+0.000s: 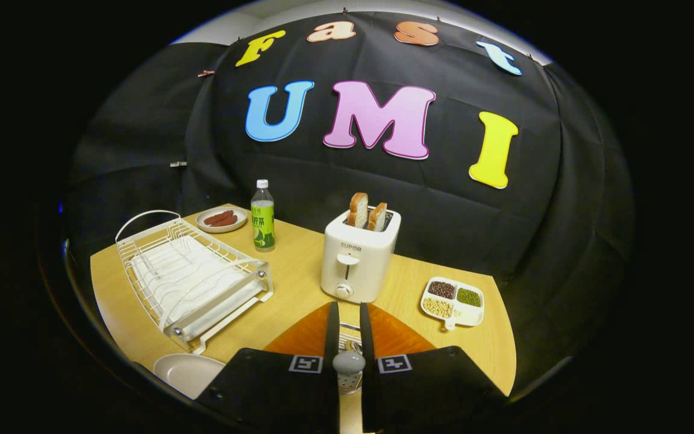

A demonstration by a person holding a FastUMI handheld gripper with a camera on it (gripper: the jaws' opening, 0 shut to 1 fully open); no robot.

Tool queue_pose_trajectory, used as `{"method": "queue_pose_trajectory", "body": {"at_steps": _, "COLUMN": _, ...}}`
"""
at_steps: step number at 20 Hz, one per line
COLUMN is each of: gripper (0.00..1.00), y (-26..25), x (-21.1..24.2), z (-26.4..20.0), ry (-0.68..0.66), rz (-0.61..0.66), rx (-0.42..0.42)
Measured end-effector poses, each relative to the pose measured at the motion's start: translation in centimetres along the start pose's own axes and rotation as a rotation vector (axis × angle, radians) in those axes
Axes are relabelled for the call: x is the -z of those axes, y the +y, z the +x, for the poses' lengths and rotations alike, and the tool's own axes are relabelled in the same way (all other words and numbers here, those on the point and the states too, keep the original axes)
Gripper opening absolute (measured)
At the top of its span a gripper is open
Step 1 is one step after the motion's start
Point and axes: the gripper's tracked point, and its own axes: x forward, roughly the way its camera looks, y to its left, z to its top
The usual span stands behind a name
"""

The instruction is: Take the plate from the dish rack, then take the spoon from the basket and place it into the plate.

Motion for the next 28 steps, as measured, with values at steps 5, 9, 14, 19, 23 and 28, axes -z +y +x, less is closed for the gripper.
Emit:
{"method": "queue_pose_trajectory", "body": {"at_steps": 5, "gripper": 0.18, "y": 2.3, "x": -4.6, "z": -3.2, "ry": -0.07, "rz": 0.021, "rx": -0.114}}
{"method": "queue_pose_trajectory", "body": {"at_steps": 9, "gripper": 0.18, "y": 5.9, "x": -6.1, "z": -6.0, "ry": -0.093, "rz": 0.033, "rx": -0.246}}
{"method": "queue_pose_trajectory", "body": {"at_steps": 14, "gripper": 0.18, "y": 9.8, "x": -4.2, "z": -7.9, "ry": -0.07, "rz": 0.013, "rx": -0.373}}
{"method": "queue_pose_trajectory", "body": {"at_steps": 19, "gripper": 0.18, "y": 13.8, "x": 0.4, "z": -8.3, "ry": 0.012, "rz": 0.013, "rx": -0.474}}
{"method": "queue_pose_trajectory", "body": {"at_steps": 23, "gripper": 0.18, "y": 16.0, "x": 4.2, "z": -7.9, "ry": 0.08, "rz": 0.009, "rx": -0.515}}
{"method": "queue_pose_trajectory", "body": {"at_steps": 28, "gripper": 0.18, "y": 17.0, "x": 6.4, "z": -7.0, "ry": 0.123, "rz": -0.013, "rx": -0.509}}
